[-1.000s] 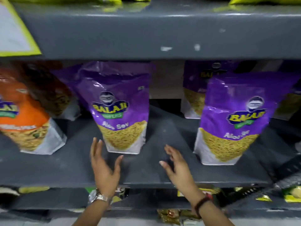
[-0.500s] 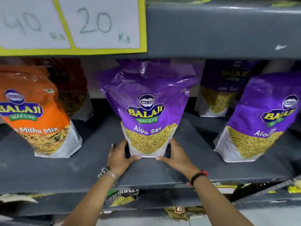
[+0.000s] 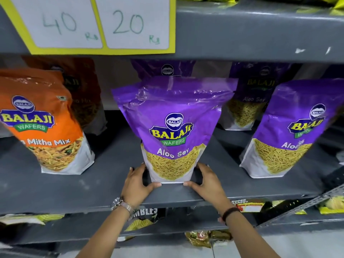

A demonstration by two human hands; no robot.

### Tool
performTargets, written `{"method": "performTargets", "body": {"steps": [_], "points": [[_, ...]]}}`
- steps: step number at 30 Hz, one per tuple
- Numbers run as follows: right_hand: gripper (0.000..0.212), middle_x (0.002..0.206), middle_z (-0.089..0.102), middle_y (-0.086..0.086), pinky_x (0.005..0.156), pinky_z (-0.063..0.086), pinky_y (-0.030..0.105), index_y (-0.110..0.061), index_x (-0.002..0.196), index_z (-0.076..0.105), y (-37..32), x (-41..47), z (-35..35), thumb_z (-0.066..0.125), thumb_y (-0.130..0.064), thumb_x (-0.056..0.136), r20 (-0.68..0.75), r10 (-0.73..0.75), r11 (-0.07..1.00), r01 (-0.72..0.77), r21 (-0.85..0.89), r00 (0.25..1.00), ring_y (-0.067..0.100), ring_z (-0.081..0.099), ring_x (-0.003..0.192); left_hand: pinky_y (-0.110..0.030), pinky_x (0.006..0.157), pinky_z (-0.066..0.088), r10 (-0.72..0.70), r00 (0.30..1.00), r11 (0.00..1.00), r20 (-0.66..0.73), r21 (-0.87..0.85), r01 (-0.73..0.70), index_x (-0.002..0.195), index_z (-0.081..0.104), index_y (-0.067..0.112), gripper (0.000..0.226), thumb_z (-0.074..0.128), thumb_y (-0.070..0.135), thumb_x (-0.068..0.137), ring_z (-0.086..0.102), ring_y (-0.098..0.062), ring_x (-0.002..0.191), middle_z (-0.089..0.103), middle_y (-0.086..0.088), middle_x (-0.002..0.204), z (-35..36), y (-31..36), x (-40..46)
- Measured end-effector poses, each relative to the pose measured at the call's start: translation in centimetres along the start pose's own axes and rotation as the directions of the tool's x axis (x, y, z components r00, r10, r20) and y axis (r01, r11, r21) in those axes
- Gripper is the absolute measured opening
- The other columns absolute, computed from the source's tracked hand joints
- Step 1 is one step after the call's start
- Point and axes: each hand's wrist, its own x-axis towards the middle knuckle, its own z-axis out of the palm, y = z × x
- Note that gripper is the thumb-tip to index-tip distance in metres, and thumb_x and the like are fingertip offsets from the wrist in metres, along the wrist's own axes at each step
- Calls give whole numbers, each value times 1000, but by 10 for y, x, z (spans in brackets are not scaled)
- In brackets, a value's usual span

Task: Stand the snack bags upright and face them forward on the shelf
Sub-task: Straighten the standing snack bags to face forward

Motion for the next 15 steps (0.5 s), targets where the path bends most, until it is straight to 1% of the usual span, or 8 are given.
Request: {"method": "performTargets", "body": {"steps": [2, 3, 7, 9, 11, 13, 14, 15], "points": [[58, 122, 60, 7, 106, 35, 48, -16, 120, 49, 0, 0, 1, 76, -27, 69, -3, 2, 1000, -2, 5, 1000, 25, 51, 114, -47, 110, 27, -16, 1000, 1000, -14, -2, 16, 115, 50, 10, 68, 74, 40, 59, 49, -33, 114, 61, -12, 121, 0, 1, -1], [58, 122, 60, 7, 107, 35, 48, -16, 120, 49, 0, 0, 1, 75, -26, 70, 1, 10, 1000, -10, 8, 1000, 26, 50, 115, -49, 108, 29, -16, 1000, 1000, -13, -1, 16, 115, 51, 10, 68, 74, 40, 59, 50, -33, 112, 61, -12, 121, 0, 2, -1], [57, 123, 59, 7, 107, 35, 47, -17, 120, 48, -1, -1, 0, 75, -26, 71, 10, 15, 1000, -15, 14, 1000, 25, 49, 116, -47, 106, 32, -28, 1000, 1000, 14, 5, 28, 112, 52, 11, 82, 57, 60, 46, 51, -34, 110, 64, -12, 116, -2, 4, -2], [60, 124, 58, 7, 105, 37, 41, -17, 122, 46, 1, -1, 0, 75, -27, 70, 29, 10, 1000, -11, 21, 1000, 25, 48, 117, -44, 103, 34, -53, 998, 999, 19, -1, 53, 114, 51, 13, 88, 50, 65, 43, 48, -35, 113, 63, -11, 117, -2, 4, -4], [71, 130, 52, 7, 100, 37, 33, -16, 128, 40, 3, -4, 0, 76, -30, 68, 33, 23, 999, -25, 47, 999, 24, 45, 122, -42, 103, 33, -46, 999, 999, 26, -11, 47, 119, 48, 16, 90, 51, 64, 43, 47, -34, 116, 61, -8, 121, -2, 3, -6], [82, 137, 44, 6, 105, 33, 32, -16, 134, 33, 3, -13, 1, 74, -39, 66, -79, 32, 992, -22, 128, 996, 21, 37, 128, -42, 108, 28, -17, 1000, 997, 6, -77, 17, 128, 39, 17, 93, 61, 58, 48, 45, -30, 121, 55, -3, 129, -4, 4, -11], [82, 139, 42, 6, 108, 30, 28, -16, 134, 33, 1, -19, 1, 70, -43, 66, -169, 31, 987, -3, 164, 985, 19, 34, 130, -43, 111, 28, -6, 1000, 993, -25, -121, 3, 132, 34, 16, 93, 70, 49, 53, 43, -26, 124, 49, 3, 131, -4, 3, -14], [78, 138, 41, 5, 108, 26, 20, -15, 133, 34, -3, -26, 2, 65, -47, 69, -250, 6, 986, 37, 166, 968, 14, 32, 130, -44, 111, 28, -7, 997, 987, -75, -163, -5, 134, 31, 16, 90, 76, 35, 59, 41, -23, 127, 43, 7, 131, -6, 2, -17]]}}
